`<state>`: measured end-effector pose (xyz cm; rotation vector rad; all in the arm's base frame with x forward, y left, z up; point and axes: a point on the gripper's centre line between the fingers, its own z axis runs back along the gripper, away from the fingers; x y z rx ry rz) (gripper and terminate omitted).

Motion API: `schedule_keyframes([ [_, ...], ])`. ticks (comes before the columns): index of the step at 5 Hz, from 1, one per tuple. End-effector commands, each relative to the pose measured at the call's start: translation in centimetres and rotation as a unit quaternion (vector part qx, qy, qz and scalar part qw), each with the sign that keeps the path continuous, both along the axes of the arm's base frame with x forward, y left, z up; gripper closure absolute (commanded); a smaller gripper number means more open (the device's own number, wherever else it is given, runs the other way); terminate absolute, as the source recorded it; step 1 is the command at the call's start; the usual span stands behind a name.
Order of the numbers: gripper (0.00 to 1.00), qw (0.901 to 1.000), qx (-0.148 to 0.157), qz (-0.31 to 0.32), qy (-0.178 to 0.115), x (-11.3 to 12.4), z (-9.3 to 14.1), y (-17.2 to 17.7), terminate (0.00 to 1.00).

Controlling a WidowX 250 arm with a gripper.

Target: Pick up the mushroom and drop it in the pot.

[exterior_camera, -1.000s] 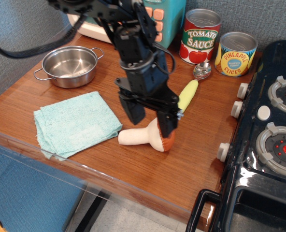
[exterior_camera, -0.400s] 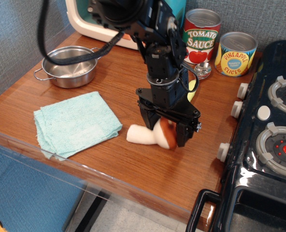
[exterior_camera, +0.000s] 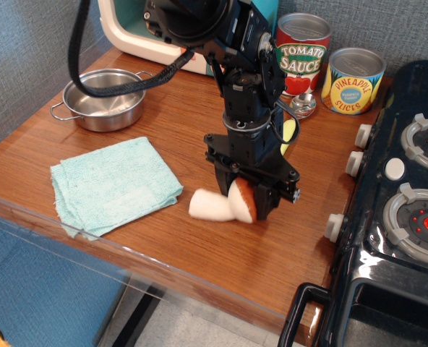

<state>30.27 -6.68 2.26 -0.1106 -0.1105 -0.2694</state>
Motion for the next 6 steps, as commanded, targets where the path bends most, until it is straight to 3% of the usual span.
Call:
schedule_keyframes([
  [1,1.00,0.9939,-0.006,0.060,-0.093,2.8,7.9,5.2,0.00],
  [2,1.00,0.9835,0.006,0.144,-0.109,5.2,9.2,10.1,0.00],
  [3,1.00,0.9682,0.050,0.213,-0.121,8.4,10.3,14.0,0.00],
  [4,1.00,0.9604,0.071,0.242,-0.118,10.4,10.6,16.8,0.00],
  [6,1.00,0.9541,0.077,0.272,-0.099,10.7,10.1,19.7,0.00],
])
